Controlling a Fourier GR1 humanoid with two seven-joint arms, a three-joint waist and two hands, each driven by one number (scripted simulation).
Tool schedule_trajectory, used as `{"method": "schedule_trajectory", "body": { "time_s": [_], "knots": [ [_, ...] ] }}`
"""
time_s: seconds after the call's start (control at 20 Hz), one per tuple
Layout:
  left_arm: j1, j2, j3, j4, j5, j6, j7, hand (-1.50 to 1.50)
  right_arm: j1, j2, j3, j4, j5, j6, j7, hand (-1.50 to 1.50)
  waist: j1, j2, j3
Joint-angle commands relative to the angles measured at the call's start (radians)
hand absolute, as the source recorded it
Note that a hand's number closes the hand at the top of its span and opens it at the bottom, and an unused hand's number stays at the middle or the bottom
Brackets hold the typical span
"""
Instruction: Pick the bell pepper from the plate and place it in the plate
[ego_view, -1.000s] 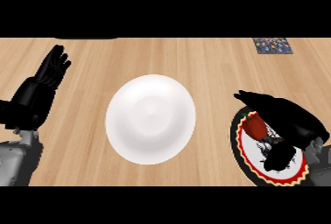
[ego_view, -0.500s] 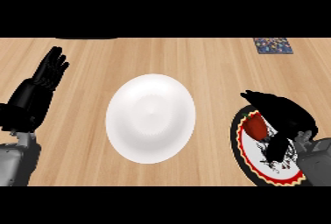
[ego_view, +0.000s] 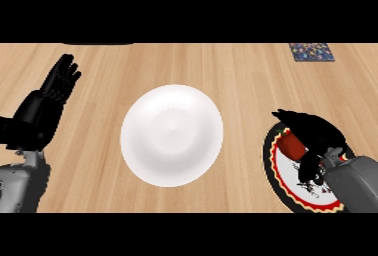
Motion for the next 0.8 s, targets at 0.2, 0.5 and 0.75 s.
{"method": "schedule_trajectory", "body": {
  "time_s": [0.2,0.5,0.75],
  "knots": [
    [0.044,-0.033,0.005,-0.063,-0.037,-0.006,0.013,0.00,0.018,0.074,-0.031,0.051,0.128,0.037,-0.002,-1.50,-0.002,-0.001,0.000],
    [0.004,-0.044,0.009,-0.016,-0.023,-0.020,0.018,0.00,-0.017,0.135,-0.044,0.247,0.188,-0.234,-0.208,1.50,0.004,0.004,0.001],
    [-0.014,0.003,0.057,0.000,-0.008,-0.058,0.005,0.00,-0.030,0.144,-0.040,0.227,0.293,-0.379,-0.232,1.50,-0.001,0.001,0.000]
  ]
}}
